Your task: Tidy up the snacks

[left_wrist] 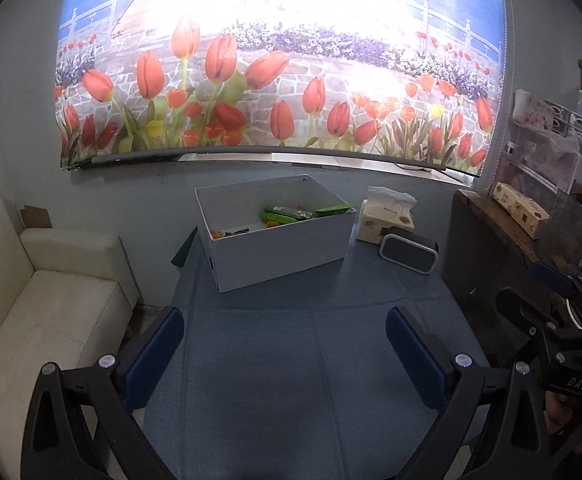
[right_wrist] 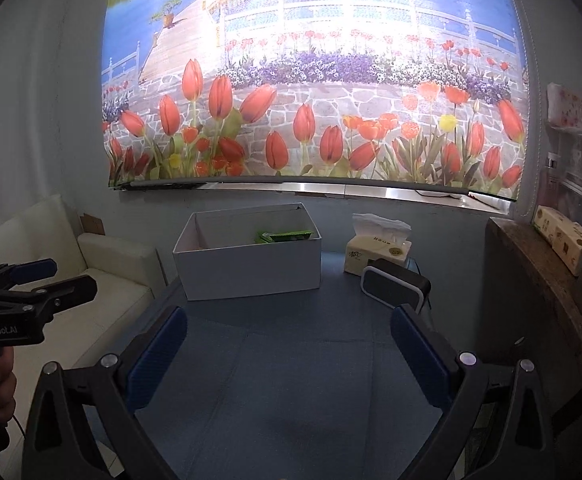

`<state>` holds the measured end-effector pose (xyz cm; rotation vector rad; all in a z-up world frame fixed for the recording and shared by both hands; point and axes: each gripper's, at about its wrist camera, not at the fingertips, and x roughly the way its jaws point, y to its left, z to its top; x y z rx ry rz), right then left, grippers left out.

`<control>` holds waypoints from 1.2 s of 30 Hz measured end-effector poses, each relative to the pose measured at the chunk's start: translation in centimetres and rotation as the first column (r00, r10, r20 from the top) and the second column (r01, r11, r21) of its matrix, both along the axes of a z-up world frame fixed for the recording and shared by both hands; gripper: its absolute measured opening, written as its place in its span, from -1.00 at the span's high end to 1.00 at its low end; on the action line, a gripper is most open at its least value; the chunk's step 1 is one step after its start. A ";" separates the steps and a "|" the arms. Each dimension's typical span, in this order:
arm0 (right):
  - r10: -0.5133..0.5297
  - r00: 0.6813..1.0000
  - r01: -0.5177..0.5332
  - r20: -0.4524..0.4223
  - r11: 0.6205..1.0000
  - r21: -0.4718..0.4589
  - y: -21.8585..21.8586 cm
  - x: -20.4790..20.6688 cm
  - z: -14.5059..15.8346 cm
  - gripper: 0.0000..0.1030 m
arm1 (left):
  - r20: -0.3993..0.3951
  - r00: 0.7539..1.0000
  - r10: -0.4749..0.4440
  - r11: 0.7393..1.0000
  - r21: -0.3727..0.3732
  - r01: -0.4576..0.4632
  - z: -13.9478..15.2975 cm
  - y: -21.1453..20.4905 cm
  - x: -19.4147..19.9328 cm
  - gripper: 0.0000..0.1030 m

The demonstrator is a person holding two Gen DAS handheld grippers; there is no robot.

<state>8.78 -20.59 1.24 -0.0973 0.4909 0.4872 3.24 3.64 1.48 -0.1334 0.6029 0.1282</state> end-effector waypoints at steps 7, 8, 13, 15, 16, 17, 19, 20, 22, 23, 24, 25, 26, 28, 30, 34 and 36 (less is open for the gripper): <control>-0.012 0.999 0.013 -0.030 1.000 0.014 -0.4 -0.4 0.5 -1.00 | 0.033 0.999 -0.033 0.999 0.010 0.033 0.8 -1.2 -1.7 -1.00; -0.005 1.000 0.005 -0.029 1.000 0.016 -0.4 -0.5 0.6 -1.00 | 0.032 0.999 -0.034 0.999 0.015 0.033 0.8 -1.4 -1.7 -1.00; 0.008 1.000 -0.008 -0.017 1.000 0.010 -0.1 -1.2 0.8 -1.00 | 0.018 0.999 -0.033 0.999 0.011 0.033 0.6 -1.6 -1.5 -1.00; 0.010 1.000 -0.010 -0.022 1.000 0.015 0.0 -1.2 0.8 -1.00 | 0.021 0.999 -0.038 0.999 0.001 0.038 0.7 -1.5 -1.4 -1.00; 0.008 1.000 -0.007 -0.021 1.000 0.014 -0.1 -1.3 0.7 -1.00 | 0.019 0.999 -0.040 0.999 -0.002 0.040 0.7 -1.5 -1.4 -1.00; 0.004 1.000 -0.004 -0.020 1.000 0.013 -0.1 -1.3 0.7 -1.00 | 0.019 0.999 -0.039 0.999 -0.002 0.040 0.7 -1.5 -1.4 -1.00; 0.002 1.000 -0.001 -0.026 1.000 0.016 -0.1 -1.3 0.7 -1.00 | 0.022 0.999 -0.036 0.999 0.001 0.036 0.7 -1.5 -1.3 -1.00; 0.004 1.000 -0.004 -0.027 1.000 0.019 -0.2 -1.3 0.7 -1.00 | 0.021 0.999 -0.036 0.999 -0.001 0.036 0.8 -1.5 -1.3 -1.00; -0.002 1.000 0.003 -0.026 1.000 0.015 -0.2 -1.2 0.7 -1.00 | 0.018 0.999 -0.040 0.999 -0.003 0.040 0.7 -1.6 -1.2 -1.00; -0.001 1.000 0.001 -0.025 1.000 0.015 -0.3 -1.2 0.6 -1.00 | 0.013 0.999 -0.039 0.999 0.001 0.039 0.7 -1.6 -1.1 -1.00; 0.000 1.000 0.001 -0.026 1.000 0.017 -0.4 -1.2 0.6 -1.00 | 0.013 0.999 -0.040 0.999 0.005 0.040 0.7 -1.7 -1.1 -1.00; -0.002 1.000 0.002 -0.031 1.000 0.017 -0.4 -1.1 0.6 -1.00 | 0.014 0.999 -0.040 0.999 0.008 0.040 0.7 -1.7 -1.0 -1.00; 0.001 0.999 0.000 -0.032 1.000 0.020 -0.4 -1.1 0.6 -1.00 | 0.013 0.999 -0.038 0.999 0.008 0.038 0.7 -1.8 -1.0 -1.00; 0.001 1.000 -0.001 -0.029 1.000 0.021 -0.5 -1.1 0.6 -1.00 | 0.013 0.999 -0.045 0.999 0.003 0.045 0.6 -1.9 -1.0 -1.00; 0.001 1.000 0.000 -0.029 1.000 0.018 -0.5 -1.1 0.6 -1.00 | 0.014 0.999 -0.045 0.999 0.004 0.045 0.6 -1.9 -1.1 -1.00; 0.008 0.999 -0.008 -0.033 1.000 0.020 -0.4 -1.2 0.6 -1.00 | 0.012 0.999 -0.042 0.999 0.007 0.042 0.6 -2.1 -1.0 -1.00; 0.008 0.999 -0.008 -0.031 1.000 0.021 -0.5 -1.2 0.6 -1.00 | 0.014 0.999 -0.044 0.999 0.004 0.044 0.6 -2.1 -1.0 -1.00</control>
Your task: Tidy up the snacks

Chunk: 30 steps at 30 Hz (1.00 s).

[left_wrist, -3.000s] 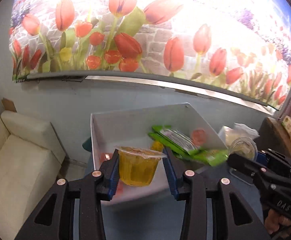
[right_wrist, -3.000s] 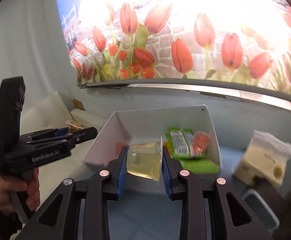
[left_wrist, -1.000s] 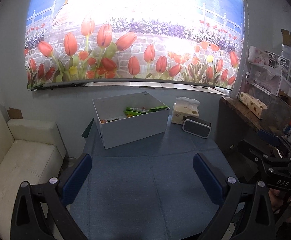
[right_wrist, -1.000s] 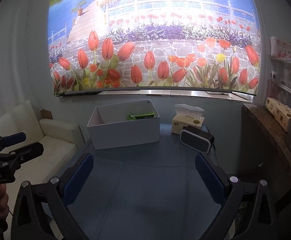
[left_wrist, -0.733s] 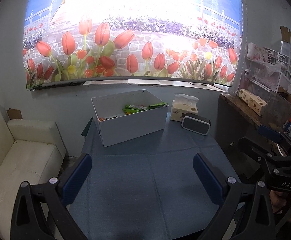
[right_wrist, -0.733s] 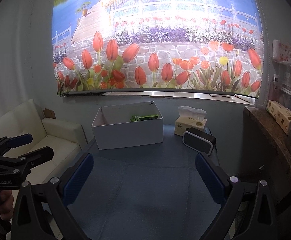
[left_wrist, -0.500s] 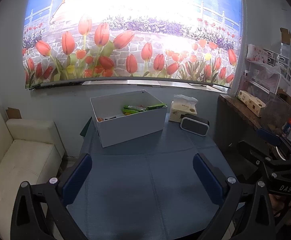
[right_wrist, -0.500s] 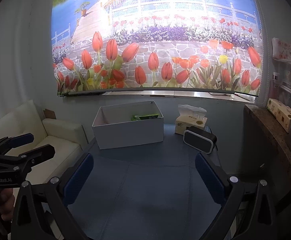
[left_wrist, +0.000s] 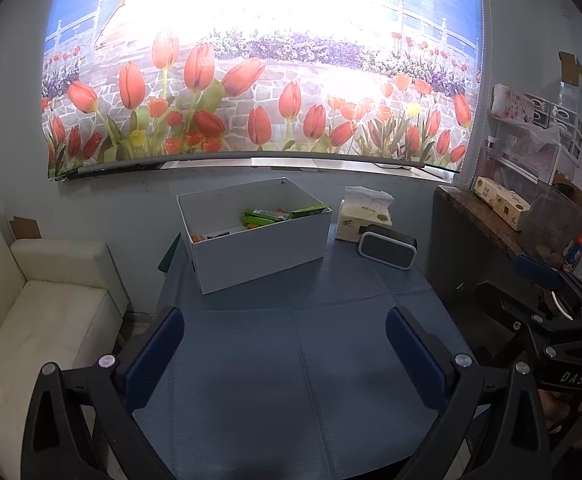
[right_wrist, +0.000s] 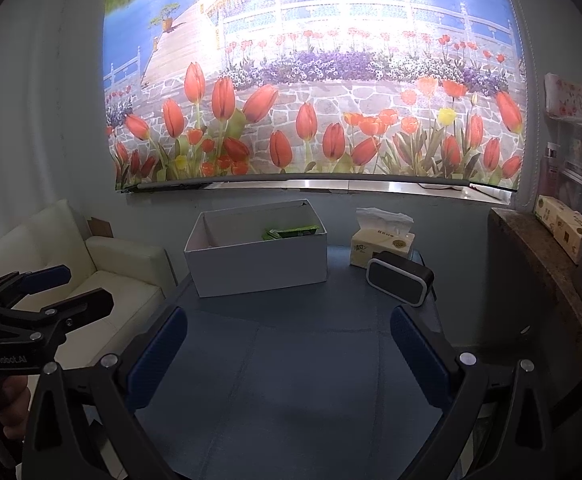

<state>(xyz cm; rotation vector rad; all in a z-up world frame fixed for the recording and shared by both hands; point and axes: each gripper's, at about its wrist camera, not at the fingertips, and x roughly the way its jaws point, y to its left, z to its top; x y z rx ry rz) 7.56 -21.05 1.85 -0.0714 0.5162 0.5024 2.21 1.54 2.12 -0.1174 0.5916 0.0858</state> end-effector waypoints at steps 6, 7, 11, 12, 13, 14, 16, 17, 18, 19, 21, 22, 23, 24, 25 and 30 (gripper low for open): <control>0.008 1.000 -0.008 -0.006 1.000 0.000 0.0 0.0 -0.1 -1.00 | 0.003 1.000 -0.003 1.000 -0.002 0.003 0.1 -0.1 0.1 -1.00; 0.010 1.000 -0.010 -0.008 1.000 0.000 0.0 0.0 -0.1 -1.00 | 0.004 1.000 -0.003 1.000 0.000 0.003 0.1 -0.1 0.1 -1.00; 0.010 1.000 -0.010 -0.011 1.000 0.001 0.0 0.1 0.0 -1.00 | -0.001 1.000 -0.006 1.000 -0.005 0.006 0.0 0.1 0.2 -1.00; 0.010 1.000 -0.010 -0.013 1.000 0.002 0.0 0.1 -0.1 -1.00 | -0.002 1.000 -0.006 1.000 -0.005 0.006 0.0 0.1 0.3 -1.00; 0.008 1.000 -0.008 -0.015 1.000 0.006 0.0 0.1 -0.1 -1.00 | -0.001 1.000 -0.005 1.000 -0.004 0.005 0.0 0.0 0.2 -1.00; 0.010 1.000 -0.010 -0.017 1.000 0.006 0.0 0.1 -0.1 -1.00 | -0.001 1.000 -0.004 1.000 -0.003 0.004 0.0 0.0 0.2 -1.00; 0.011 1.000 -0.011 -0.015 1.000 0.002 0.0 0.0 -0.2 -1.00 | -0.002 1.000 -0.006 1.000 -0.006 0.006 0.0 0.0 0.3 -1.00; 0.011 1.000 -0.011 -0.013 1.000 0.000 0.0 0.0 -0.1 -1.00 | -0.002 1.000 -0.009 1.000 -0.008 0.009 0.0 0.1 0.3 -1.00; 0.013 1.000 -0.013 -0.013 1.000 -0.002 0.1 0.0 -0.2 -1.00 | -0.003 1.000 -0.009 1.000 -0.008 0.009 0.0 0.1 0.3 -1.00; 0.014 1.000 -0.014 -0.014 1.000 -0.002 0.1 0.0 -0.2 -1.00 | -0.003 1.000 -0.008 1.000 -0.007 0.008 0.0 0.0 0.3 -1.00; 0.016 1.000 -0.016 -0.015 1.000 -0.002 0.1 0.0 -0.2 -1.00 | -0.004 1.000 -0.013 1.000 -0.007 0.013 0.0 0.1 0.3 -1.00; 0.017 1.000 -0.017 -0.016 1.000 -0.002 0.1 0.0 -0.2 -1.00 | -0.004 1.000 -0.012 1.000 -0.008 0.012 -0.1 0.1 0.3 -1.00; 0.017 1.000 -0.017 -0.017 1.000 -0.002 0.1 0.0 -0.2 -1.00 | -0.005 1.000 -0.010 1.000 -0.010 0.010 -0.1 0.2 0.4 -1.00; 0.017 1.000 -0.017 -0.016 1.000 -0.003 0.1 0.0 -0.2 -1.00 | -0.005 1.000 -0.010 1.000 -0.010 0.010 -0.1 0.1 0.3 -1.00; 0.017 1.000 -0.017 -0.016 1.000 -0.004 0.1 0.0 -0.2 -1.00 | -0.004 1.000 -0.011 1.000 -0.011 0.011 -0.1 0.2 0.3 -1.00; 0.018 1.000 -0.018 -0.013 1.000 -0.002 0.2 -0.1 -0.1 -1.00 | -0.005 1.000 -0.009 1.000 -0.011 0.009 -0.1 0.0 0.5 -1.00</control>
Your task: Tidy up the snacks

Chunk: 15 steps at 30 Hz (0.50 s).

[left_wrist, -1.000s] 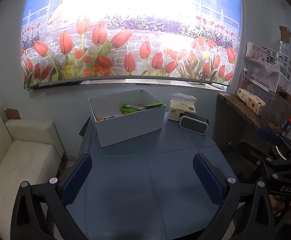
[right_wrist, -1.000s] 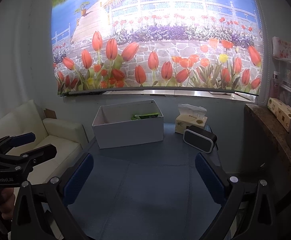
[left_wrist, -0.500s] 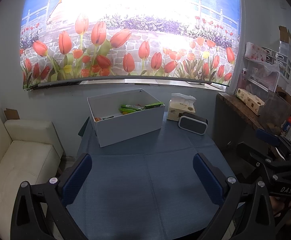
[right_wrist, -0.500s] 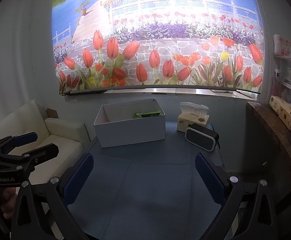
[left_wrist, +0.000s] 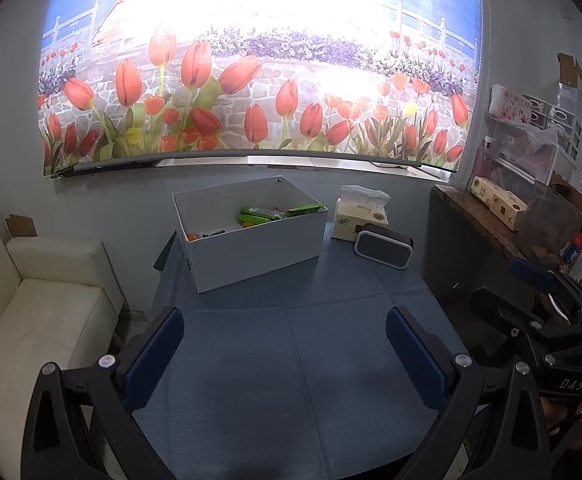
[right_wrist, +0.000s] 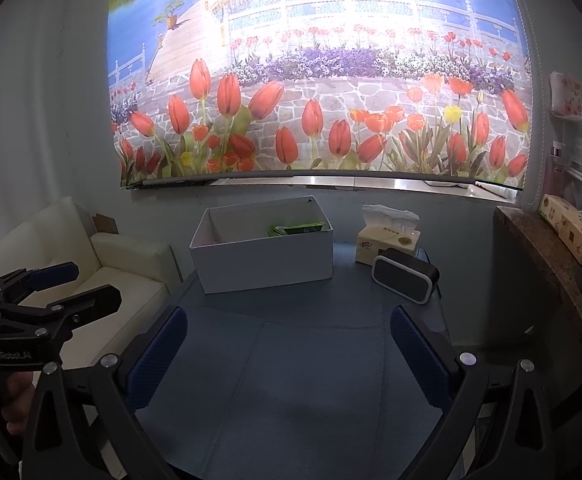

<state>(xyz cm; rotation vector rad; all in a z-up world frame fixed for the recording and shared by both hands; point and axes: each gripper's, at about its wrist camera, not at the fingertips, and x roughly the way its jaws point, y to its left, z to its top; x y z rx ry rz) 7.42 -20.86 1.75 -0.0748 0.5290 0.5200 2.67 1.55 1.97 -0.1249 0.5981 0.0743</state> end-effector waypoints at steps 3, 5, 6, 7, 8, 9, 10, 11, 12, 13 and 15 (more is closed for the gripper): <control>0.004 1.000 -0.004 0.003 1.000 0.000 0.0 0.0 0.1 -1.00 | 0.000 1.000 -0.004 1.000 0.001 0.004 0.0 -0.1 0.0 -1.00; 0.002 1.000 -0.002 0.006 1.000 -0.003 0.0 0.0 0.0 -1.00 | 0.000 1.000 -0.005 1.000 0.005 0.005 -0.1 -0.2 -0.1 -1.00; 0.002 1.000 -0.002 0.007 1.000 -0.006 0.0 0.0 0.0 -1.00 | 0.002 1.000 -0.006 1.000 0.006 0.006 -0.1 -0.2 -0.1 -1.00; 0.002 1.000 -0.002 0.008 1.000 -0.008 0.0 -0.1 0.0 -1.00 | 0.001 1.000 -0.007 1.000 0.006 0.007 -0.1 -0.2 -0.2 -1.00; 0.001 1.000 -0.001 0.008 1.000 -0.007 0.0 -0.1 0.1 -1.00 | -0.001 1.000 -0.009 1.000 0.006 0.009 -0.1 -0.3 -0.2 -1.00; 0.002 1.000 -0.002 0.008 1.000 -0.006 0.0 -0.1 0.1 -1.00 | -0.001 1.000 -0.011 1.000 0.006 0.011 -0.1 -0.2 -0.2 -1.00; 0.003 1.000 -0.003 0.005 1.000 -0.006 0.0 -0.1 0.1 -1.00 | -0.003 1.000 -0.010 1.000 0.005 0.010 -0.2 -0.2 -0.2 -1.00; 0.002 1.000 -0.002 0.004 1.000 -0.006 0.0 -0.1 0.1 -1.00 | -0.003 1.000 -0.011 1.000 0.004 0.011 -0.2 -0.2 -0.3 -1.00; 0.003 1.000 -0.003 0.005 1.000 -0.007 0.0 -0.1 0.1 -1.00 | -0.004 1.000 -0.012 1.000 0.004 0.012 -0.2 -0.2 -0.2 -1.00; 0.003 1.000 -0.003 0.005 1.000 -0.007 0.0 -0.1 0.1 -1.00 | -0.004 1.000 -0.011 1.000 0.005 0.011 -0.2 -0.2 -0.2 -1.00; 0.002 1.000 -0.002 0.004 1.000 -0.010 0.0 -0.1 0.1 -1.00 | -0.005 1.000 -0.009 1.000 0.009 0.009 -0.2 -0.2 -0.3 -1.00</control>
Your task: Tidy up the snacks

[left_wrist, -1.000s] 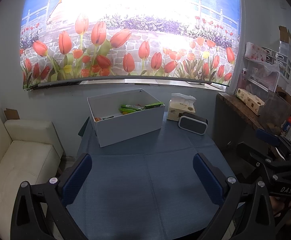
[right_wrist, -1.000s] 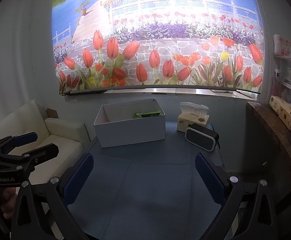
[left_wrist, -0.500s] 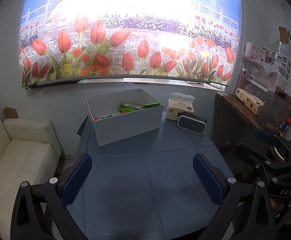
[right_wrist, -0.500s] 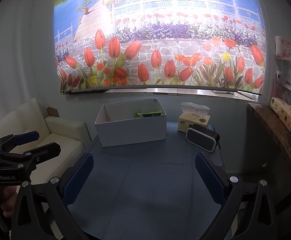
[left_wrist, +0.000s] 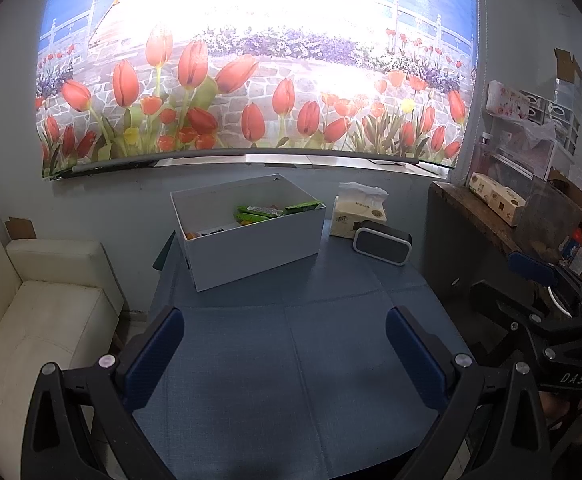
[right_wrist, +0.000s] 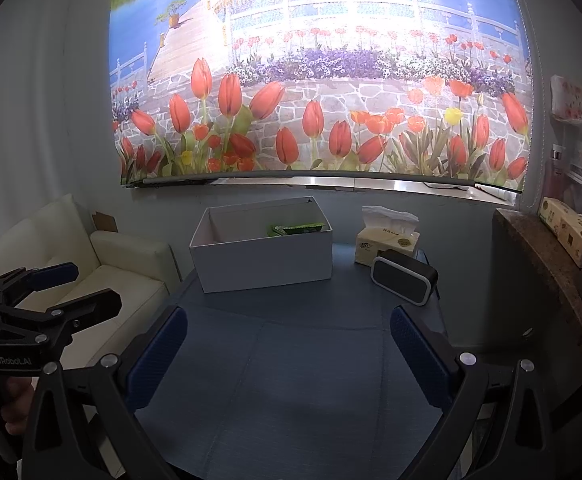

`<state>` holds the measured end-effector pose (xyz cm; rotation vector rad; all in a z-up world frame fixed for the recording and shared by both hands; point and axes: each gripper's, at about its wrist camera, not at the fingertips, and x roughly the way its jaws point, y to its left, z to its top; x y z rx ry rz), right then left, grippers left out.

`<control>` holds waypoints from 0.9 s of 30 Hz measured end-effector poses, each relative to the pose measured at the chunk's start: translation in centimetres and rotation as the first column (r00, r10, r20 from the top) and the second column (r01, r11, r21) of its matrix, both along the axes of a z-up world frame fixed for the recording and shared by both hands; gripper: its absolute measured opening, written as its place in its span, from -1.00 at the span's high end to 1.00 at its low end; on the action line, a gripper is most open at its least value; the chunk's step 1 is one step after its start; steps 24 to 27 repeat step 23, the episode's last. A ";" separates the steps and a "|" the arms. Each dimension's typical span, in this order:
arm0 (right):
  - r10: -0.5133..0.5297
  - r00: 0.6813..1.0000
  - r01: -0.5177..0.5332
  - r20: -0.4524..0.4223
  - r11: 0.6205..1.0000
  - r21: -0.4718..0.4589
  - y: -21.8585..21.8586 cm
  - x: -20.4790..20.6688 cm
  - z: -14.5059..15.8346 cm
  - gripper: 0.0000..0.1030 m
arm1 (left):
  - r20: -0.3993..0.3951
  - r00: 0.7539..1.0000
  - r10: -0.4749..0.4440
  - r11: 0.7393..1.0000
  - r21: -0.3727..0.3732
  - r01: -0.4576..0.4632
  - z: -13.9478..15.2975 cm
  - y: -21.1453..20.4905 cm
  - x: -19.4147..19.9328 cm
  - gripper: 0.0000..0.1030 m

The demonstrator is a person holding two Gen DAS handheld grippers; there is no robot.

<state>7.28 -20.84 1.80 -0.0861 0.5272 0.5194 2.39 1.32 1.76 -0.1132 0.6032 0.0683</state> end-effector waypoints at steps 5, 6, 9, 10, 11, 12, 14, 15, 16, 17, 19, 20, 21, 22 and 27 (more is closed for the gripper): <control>0.002 1.000 -0.002 -0.001 1.000 -0.003 0.0 0.0 0.0 -1.00 | -0.001 1.000 0.000 1.000 0.000 0.000 0.0 0.0 0.0 -1.00; 0.002 1.000 -0.002 -0.001 1.000 -0.005 -0.1 0.0 0.0 -1.00 | -0.001 1.000 -0.001 1.000 0.000 0.001 0.0 0.0 -0.1 -1.00; 0.004 1.000 -0.004 -0.003 1.000 -0.011 0.0 0.0 -0.1 -1.00 | -0.002 1.000 -0.003 1.000 0.000 0.003 0.0 0.0 -0.1 -1.00; 0.005 1.000 -0.005 -0.003 1.000 -0.011 0.0 0.0 -0.1 -1.00 | -0.002 1.000 -0.005 1.000 0.002 0.005 0.0 0.0 0.0 -1.00; 0.003 1.000 -0.003 -0.004 1.000 -0.012 0.0 0.0 -0.1 -1.00 | -0.003 1.000 -0.004 1.000 0.004 0.004 0.0 0.0 0.0 -1.00; 0.003 1.000 -0.003 -0.004 1.000 -0.011 0.0 0.0 -0.1 -1.00 | -0.005 1.000 -0.004 1.000 0.003 0.004 -0.1 0.0 0.0 -1.00; 0.002 1.000 -0.002 -0.004 1.000 -0.008 0.0 0.1 -0.1 -1.00 | -0.005 1.000 -0.006 1.000 -0.003 0.005 -0.1 0.0 0.1 -1.00; 0.002 1.000 -0.002 -0.004 1.000 -0.006 0.0 0.0 -0.1 -1.00 | -0.006 1.000 -0.003 1.000 -0.004 0.003 -0.1 0.0 0.0 -1.00; -0.001 1.000 0.001 -0.004 1.000 -0.005 0.0 0.1 0.0 -1.00 | -0.005 1.000 -0.004 1.000 -0.003 0.004 -0.1 0.0 0.0 -1.00; -0.002 1.000 0.002 -0.004 1.000 -0.003 0.0 0.1 0.0 -1.00 | -0.003 1.000 -0.004 1.000 0.000 0.004 -0.1 0.0 0.0 -1.00; -0.002 1.000 0.002 -0.005 1.000 -0.003 0.0 0.1 0.0 -1.00 | 0.000 1.000 -0.003 1.000 0.002 0.003 -0.1 0.0 0.0 -1.00; -0.002 1.000 0.002 -0.005 1.000 -0.002 0.0 0.1 0.0 -1.00 | 0.002 1.000 -0.007 1.000 -0.001 0.007 -0.1 0.0 0.0 -1.00; -0.003 1.000 0.003 -0.005 1.000 -0.002 0.0 0.1 0.0 -1.00 | 0.003 1.000 -0.009 1.000 -0.005 0.009 -0.1 0.1 -0.1 -1.00; -0.002 1.000 0.002 -0.006 1.000 -0.002 0.0 0.1 0.0 -1.00 | 0.001 1.000 -0.010 1.000 -0.008 0.010 -0.1 0.2 0.0 -1.00; -0.003 1.000 0.002 -0.006 1.000 -0.001 0.0 0.1 0.0 -1.00 | -0.001 1.000 -0.012 1.000 -0.008 0.012 -0.1 0.1 0.0 -1.00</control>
